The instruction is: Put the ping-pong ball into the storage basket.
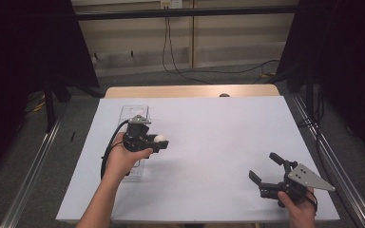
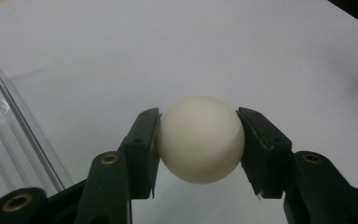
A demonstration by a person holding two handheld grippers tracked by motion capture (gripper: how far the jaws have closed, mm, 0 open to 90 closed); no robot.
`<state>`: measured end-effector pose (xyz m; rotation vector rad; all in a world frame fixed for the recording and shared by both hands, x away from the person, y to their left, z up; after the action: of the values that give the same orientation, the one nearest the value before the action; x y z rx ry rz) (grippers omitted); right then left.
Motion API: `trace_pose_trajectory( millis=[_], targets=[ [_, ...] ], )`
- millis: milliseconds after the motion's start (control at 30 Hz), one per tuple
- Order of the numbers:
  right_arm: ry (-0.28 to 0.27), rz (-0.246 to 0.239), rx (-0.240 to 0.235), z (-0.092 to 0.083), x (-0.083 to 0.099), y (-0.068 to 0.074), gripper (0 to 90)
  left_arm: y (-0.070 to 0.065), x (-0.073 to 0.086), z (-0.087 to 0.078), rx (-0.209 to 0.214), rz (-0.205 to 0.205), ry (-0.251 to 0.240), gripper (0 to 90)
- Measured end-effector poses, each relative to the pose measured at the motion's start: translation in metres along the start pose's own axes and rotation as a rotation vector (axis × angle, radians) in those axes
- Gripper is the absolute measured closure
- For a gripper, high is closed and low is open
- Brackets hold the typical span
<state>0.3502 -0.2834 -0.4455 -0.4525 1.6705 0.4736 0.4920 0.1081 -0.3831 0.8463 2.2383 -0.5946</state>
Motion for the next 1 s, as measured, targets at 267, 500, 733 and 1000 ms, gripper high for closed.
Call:
trace_pose_trajectory(
  millis=[267,500,733,1000],
  targets=[
    [-0.002,0.005,0.005,0.0,0.0,0.0,2.7,0.005,0.003,-0.005,-0.021,-0.008,0.006,51.2],
    [0.001,-0.001,0.0,0.0,0.0,0.0,2.7,0.008,0.006,-0.009,-0.031,-0.013,0.003,51.2],
    [-0.004,0.007,0.01,0.0,0.0,0.0,2.7,0.013,0.008,-0.014,-0.031,-0.003,0.021,51.2],
    [-0.002,0.001,0.003,0.0,0.0,0.0,2.7,0.016,0.009,-0.019,-0.048,-0.015,0.015,51.2]
  ],
)
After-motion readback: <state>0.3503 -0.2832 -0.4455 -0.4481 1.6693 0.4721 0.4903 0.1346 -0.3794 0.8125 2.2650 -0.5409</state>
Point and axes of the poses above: each handheld gripper's, and its own axes: z roughly forward along the jaws, x roughly out of its underside, y roughly to its left, the point moved 3 cm from there along z, roughly forward along the jaws, and after that the axes turned 2 degrees about -x, right-handed, at the moved point
